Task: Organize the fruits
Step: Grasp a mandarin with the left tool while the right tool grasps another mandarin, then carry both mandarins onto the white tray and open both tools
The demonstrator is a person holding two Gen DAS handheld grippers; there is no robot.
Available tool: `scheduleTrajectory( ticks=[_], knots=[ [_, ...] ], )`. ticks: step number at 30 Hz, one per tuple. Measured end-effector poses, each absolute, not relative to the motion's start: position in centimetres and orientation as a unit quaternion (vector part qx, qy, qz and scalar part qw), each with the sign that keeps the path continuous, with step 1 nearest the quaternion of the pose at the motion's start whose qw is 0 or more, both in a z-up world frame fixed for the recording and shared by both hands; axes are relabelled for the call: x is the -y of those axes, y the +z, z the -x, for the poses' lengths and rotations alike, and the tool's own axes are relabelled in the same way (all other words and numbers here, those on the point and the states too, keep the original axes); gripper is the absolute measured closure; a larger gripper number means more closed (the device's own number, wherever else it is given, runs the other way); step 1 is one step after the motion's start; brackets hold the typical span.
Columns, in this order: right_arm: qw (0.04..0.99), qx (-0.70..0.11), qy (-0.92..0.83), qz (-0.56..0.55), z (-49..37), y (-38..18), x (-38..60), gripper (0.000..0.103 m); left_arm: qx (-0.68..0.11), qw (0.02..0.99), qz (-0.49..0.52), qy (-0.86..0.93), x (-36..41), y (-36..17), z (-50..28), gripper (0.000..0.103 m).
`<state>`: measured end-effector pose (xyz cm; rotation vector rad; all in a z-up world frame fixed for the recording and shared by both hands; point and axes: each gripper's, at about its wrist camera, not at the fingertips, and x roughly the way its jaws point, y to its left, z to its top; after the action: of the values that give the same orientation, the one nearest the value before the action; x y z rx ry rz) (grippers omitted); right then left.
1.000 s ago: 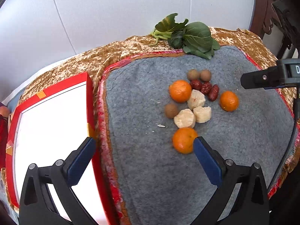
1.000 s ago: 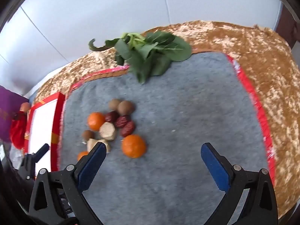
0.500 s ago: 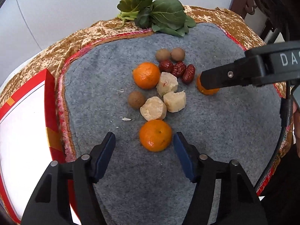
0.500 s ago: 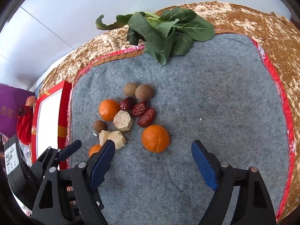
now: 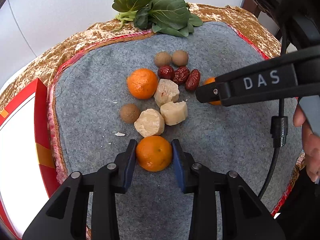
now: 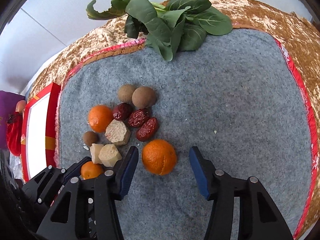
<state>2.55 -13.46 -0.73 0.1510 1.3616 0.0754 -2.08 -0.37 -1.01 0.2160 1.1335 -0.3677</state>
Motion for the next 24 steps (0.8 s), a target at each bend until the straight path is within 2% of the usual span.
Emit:
scheduleTrajectory(
  ticks=[8,9,17,24],
  knots=[
    [0.784,-0.620,0.022,-0.001,-2.3,-1.2,11.6,0.066,-0.531,0.824,-0.085,-0.179,-0.1,-0.8,2.2,0.071],
    [0.786,-0.618,0.027,0.003,-2.3,-1.2,11.5,0.071,-0.531,0.824,-0.084,-0.179,-0.3,-0.8,2.3,0.071],
    [0.780,-0.622,0.053,-0.038,-2.1,-0.3,12.5,0.072,-0.528,0.828,-0.074,-0.176,-1.4,0.6,3.2,0.071],
    [0.786,-0.596,0.140,-0.086,-1.0,2.5,11.1,0.072,-0.500,0.853,-0.055,-0.137,-4.4,4.1,4.2,0.071]
  ],
)
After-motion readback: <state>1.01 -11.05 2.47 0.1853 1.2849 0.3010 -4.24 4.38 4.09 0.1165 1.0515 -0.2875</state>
